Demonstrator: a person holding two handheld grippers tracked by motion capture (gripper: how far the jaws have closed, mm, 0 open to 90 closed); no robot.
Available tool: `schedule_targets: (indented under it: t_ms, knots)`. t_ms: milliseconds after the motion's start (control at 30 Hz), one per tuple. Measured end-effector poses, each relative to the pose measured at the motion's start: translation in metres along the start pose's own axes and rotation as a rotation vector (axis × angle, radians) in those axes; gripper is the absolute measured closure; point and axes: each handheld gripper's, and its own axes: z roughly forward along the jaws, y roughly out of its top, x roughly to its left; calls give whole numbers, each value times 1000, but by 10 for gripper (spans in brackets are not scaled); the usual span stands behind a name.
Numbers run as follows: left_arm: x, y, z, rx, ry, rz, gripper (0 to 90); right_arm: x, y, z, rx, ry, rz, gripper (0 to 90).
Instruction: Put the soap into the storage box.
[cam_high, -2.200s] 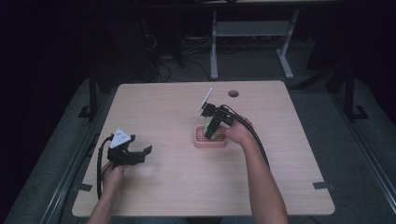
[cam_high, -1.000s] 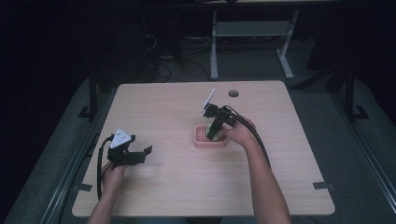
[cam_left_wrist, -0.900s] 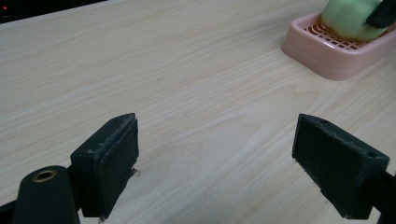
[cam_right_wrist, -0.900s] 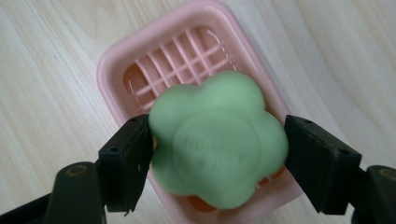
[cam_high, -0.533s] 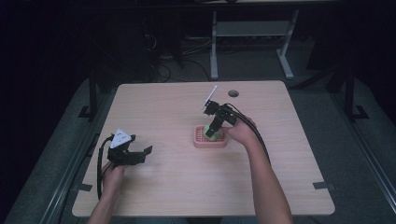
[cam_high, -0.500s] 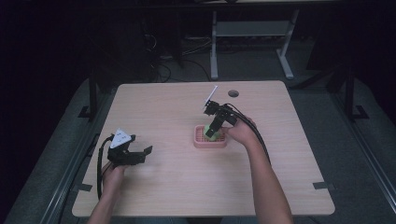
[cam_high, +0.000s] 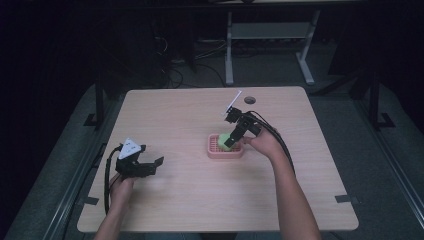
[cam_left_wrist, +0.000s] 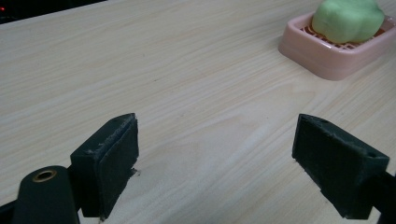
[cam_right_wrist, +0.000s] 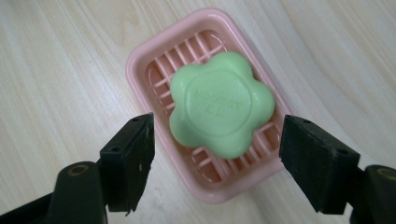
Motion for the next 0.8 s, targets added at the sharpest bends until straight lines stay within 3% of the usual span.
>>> schedule_targets:
  t_ms: [167, 800]
  knots:
    - [0, 0, 0, -7, 0, 6, 143, 2, -4, -9, -27, -4, -5, 259]
    - [-1, 0, 1, -3, -2, 8, 143, -3, -26, -22, -41, -14, 27, 258]
